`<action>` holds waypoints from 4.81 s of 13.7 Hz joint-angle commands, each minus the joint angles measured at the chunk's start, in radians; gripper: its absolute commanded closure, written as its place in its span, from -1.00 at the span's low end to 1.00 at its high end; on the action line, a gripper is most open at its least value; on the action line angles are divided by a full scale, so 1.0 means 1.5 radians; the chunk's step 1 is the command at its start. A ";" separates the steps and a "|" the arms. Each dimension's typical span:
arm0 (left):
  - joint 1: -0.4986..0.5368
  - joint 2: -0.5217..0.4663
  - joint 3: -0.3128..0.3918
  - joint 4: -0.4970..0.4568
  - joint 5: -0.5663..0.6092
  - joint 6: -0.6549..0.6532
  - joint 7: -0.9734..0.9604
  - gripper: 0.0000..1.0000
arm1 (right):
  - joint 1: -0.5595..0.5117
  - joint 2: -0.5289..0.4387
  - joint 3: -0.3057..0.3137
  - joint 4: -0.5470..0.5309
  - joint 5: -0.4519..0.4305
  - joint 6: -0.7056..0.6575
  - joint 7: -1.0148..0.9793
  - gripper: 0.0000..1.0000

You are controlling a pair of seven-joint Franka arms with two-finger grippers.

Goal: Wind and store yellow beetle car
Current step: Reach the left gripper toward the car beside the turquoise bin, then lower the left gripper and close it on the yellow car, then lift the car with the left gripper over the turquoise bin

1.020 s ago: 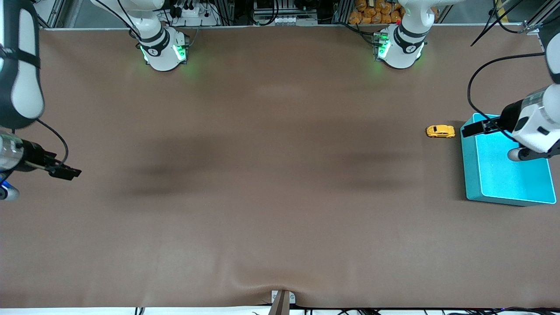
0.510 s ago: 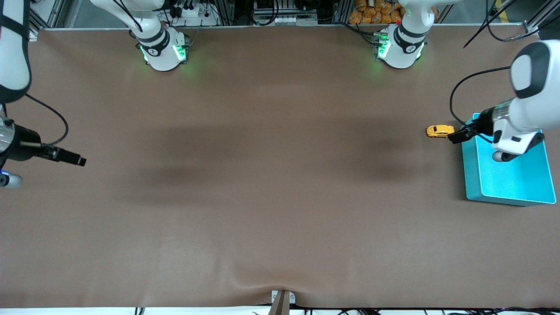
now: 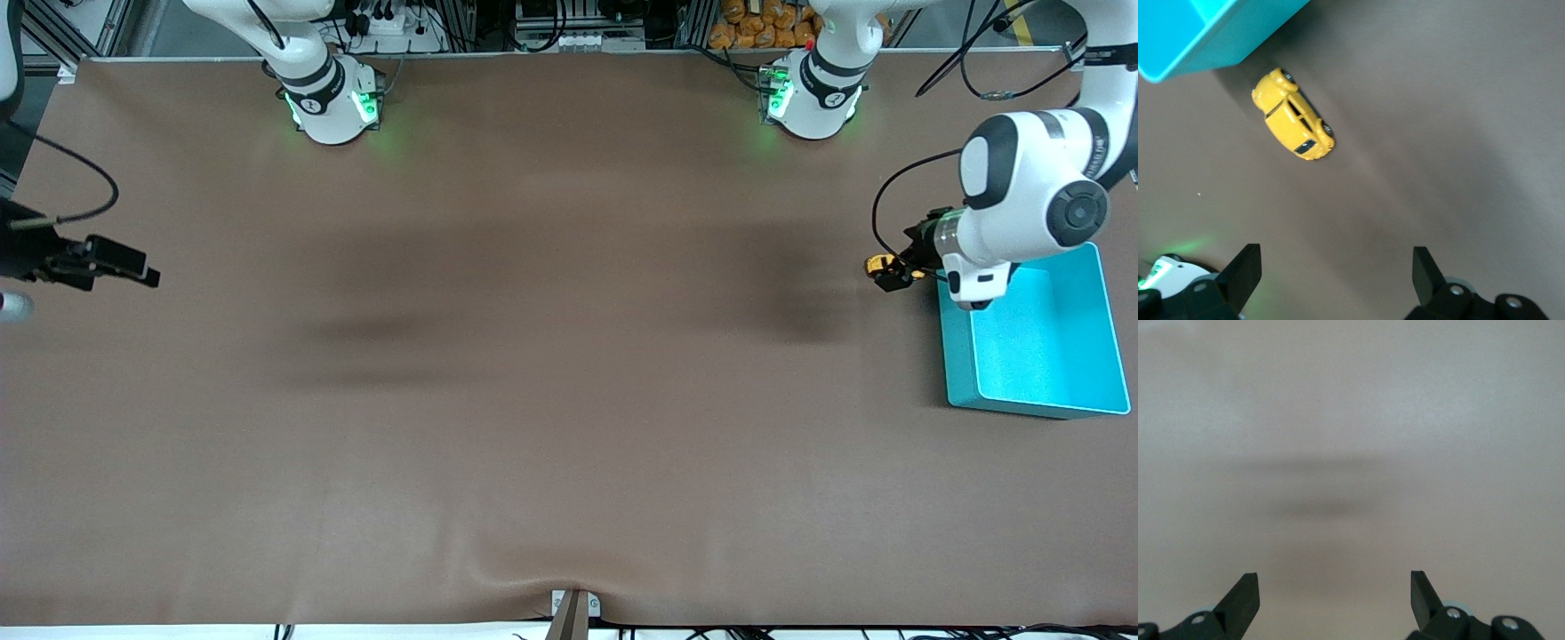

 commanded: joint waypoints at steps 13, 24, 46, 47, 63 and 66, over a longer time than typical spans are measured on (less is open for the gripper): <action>0.185 0.068 -0.008 -0.095 -0.037 0.235 -0.043 -1.00 | -0.006 -0.061 0.006 -0.004 -0.021 -0.024 -0.050 -1.00; 0.181 0.141 -0.009 -0.141 -0.037 0.375 -0.037 -0.20 | -0.019 -0.055 0.039 0.006 -0.087 -0.034 0.029 -1.00; 0.182 0.131 -0.164 0.205 0.003 0.133 0.017 1.00 | -0.017 -0.056 0.040 0.009 -0.088 -0.036 0.029 -1.00; 0.183 0.131 -0.164 0.214 0.026 0.131 0.028 1.00 | -0.017 -0.055 0.040 0.009 -0.088 -0.035 0.029 -1.00; 0.297 0.230 -0.157 0.386 0.170 -0.022 0.546 1.00 | -0.016 -0.056 0.040 0.011 -0.090 -0.038 0.032 -1.00; 0.310 0.252 -0.156 0.394 0.207 -0.015 0.626 1.00 | -0.016 -0.055 0.040 0.010 -0.090 -0.039 0.033 -1.00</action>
